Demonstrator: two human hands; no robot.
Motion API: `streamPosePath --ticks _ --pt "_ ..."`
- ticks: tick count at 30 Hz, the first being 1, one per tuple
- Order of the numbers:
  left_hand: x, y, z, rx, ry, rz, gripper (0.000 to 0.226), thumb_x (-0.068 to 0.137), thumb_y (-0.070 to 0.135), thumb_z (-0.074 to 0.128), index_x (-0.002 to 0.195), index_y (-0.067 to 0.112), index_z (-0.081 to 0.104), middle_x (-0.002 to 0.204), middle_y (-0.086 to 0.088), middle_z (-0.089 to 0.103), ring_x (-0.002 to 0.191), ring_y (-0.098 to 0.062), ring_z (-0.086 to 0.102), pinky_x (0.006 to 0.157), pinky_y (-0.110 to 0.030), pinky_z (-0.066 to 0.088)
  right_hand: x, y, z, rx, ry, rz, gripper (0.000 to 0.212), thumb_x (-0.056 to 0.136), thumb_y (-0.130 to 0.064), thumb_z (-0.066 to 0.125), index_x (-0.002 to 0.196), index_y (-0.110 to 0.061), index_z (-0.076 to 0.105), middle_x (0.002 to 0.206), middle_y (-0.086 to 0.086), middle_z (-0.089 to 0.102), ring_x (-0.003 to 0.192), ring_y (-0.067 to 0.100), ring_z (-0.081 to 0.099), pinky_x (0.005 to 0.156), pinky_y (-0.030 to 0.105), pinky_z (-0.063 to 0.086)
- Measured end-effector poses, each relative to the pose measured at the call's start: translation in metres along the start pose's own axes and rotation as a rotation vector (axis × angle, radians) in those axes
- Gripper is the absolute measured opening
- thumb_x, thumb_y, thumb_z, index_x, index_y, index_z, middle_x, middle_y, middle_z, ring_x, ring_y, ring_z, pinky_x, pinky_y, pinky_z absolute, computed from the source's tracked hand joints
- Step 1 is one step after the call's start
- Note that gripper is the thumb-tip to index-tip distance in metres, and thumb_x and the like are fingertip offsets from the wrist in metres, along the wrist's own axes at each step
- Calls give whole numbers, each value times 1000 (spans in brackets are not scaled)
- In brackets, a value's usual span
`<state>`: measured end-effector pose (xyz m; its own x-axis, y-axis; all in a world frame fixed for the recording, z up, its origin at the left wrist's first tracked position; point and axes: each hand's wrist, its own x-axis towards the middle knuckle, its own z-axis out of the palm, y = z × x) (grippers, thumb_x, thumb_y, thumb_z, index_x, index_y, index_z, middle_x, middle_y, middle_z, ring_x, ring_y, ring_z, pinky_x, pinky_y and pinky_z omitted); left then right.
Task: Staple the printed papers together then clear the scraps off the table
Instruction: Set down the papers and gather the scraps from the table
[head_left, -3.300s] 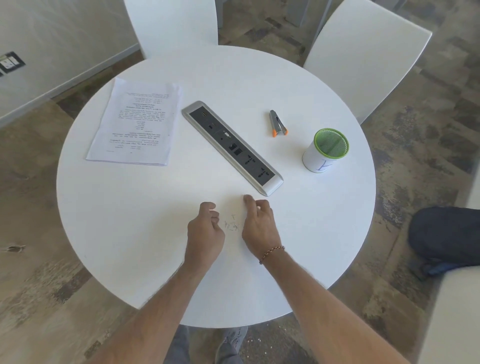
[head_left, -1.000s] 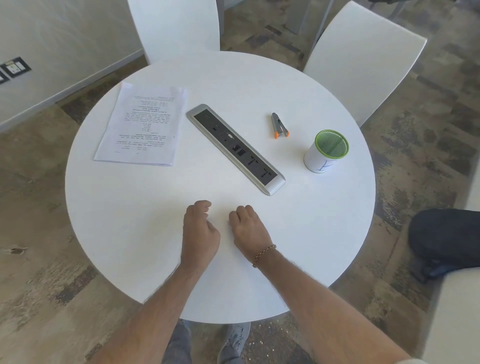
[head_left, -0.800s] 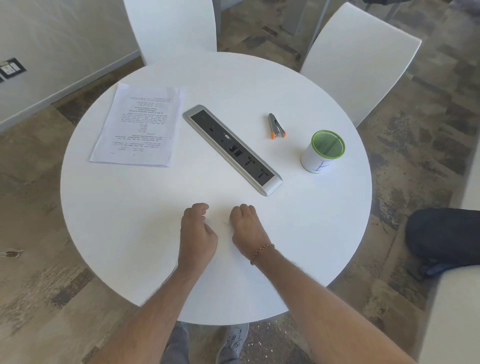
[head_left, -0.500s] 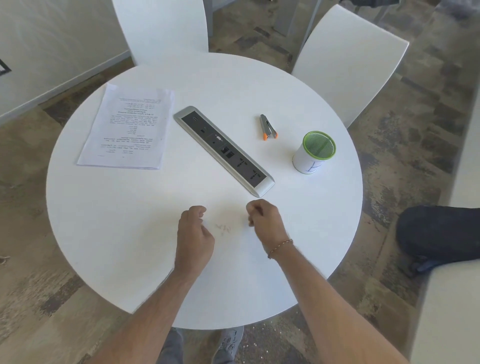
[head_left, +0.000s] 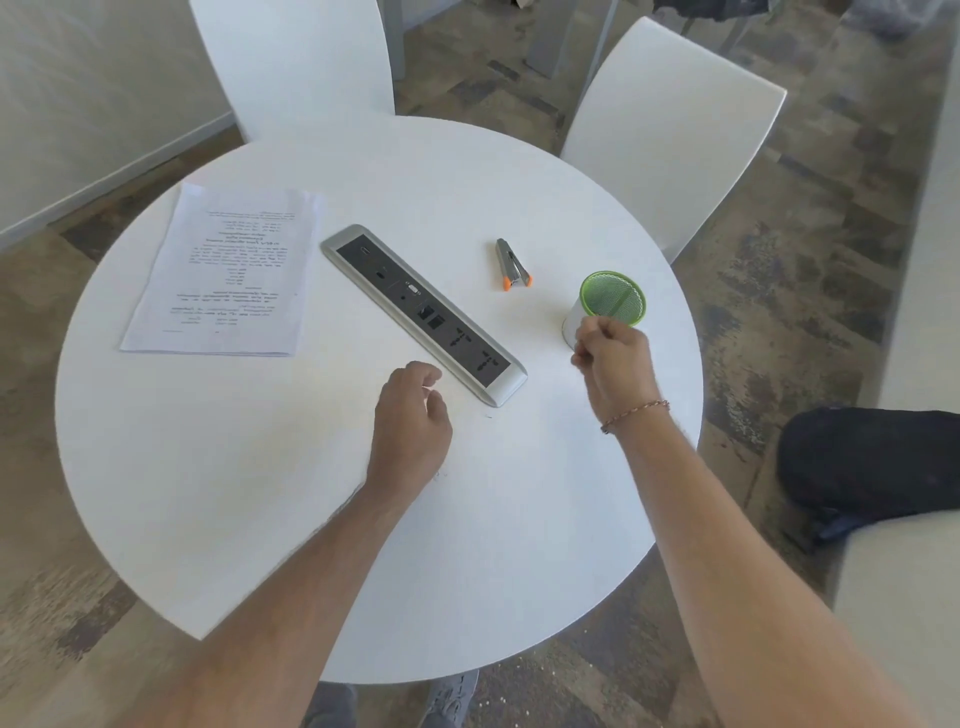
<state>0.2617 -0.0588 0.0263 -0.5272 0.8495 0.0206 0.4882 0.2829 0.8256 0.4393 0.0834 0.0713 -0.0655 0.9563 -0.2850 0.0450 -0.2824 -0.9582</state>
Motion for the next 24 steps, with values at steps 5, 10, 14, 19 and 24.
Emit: streamPosePath --ticks 5,10,14,19,24 --pt "4 0 -4 11 6 -5 26 92 0 45 111 13 58 113 1 60 104 -17 57 89 -35 49 49 -23 -13 -567 212 -133 17 95 -10 45 87 -8 60 82 5 54 73 22 48 63 27 36" --pt "2 -9 -10 23 19 -7 27 90 -1 49 110 13 59 111 0 60 102 -18 58 87 -36 51 75 -24 -14 -1011 219 -191 21 88 -3 42 68 -5 46 76 14 49 69 29 43 50 29 26" --pt "-2 -17 -14 34 24 -36 27 89 -1 52 110 14 59 111 2 60 103 -18 58 87 -36 50 83 -23 -19 -1092 265 -218 15 76 -2 45 63 -8 50 72 15 54 65 33 49 53 31 37" --pt "-10 -28 -18 50 31 -56 29 88 -3 50 111 12 60 112 -1 61 102 -19 59 87 -36 50 81 -25 -22 -1096 272 -291 22 68 2 40 66 -10 59 70 13 52 66 32 44 54 31 35" --pt "-22 -44 -20 67 36 -134 34 86 -9 41 106 11 61 105 -1 65 99 -23 61 87 -33 49 10 15 1 -967 274 -524 19 90 -5 51 96 -8 69 94 11 69 93 33 59 69 30 37"
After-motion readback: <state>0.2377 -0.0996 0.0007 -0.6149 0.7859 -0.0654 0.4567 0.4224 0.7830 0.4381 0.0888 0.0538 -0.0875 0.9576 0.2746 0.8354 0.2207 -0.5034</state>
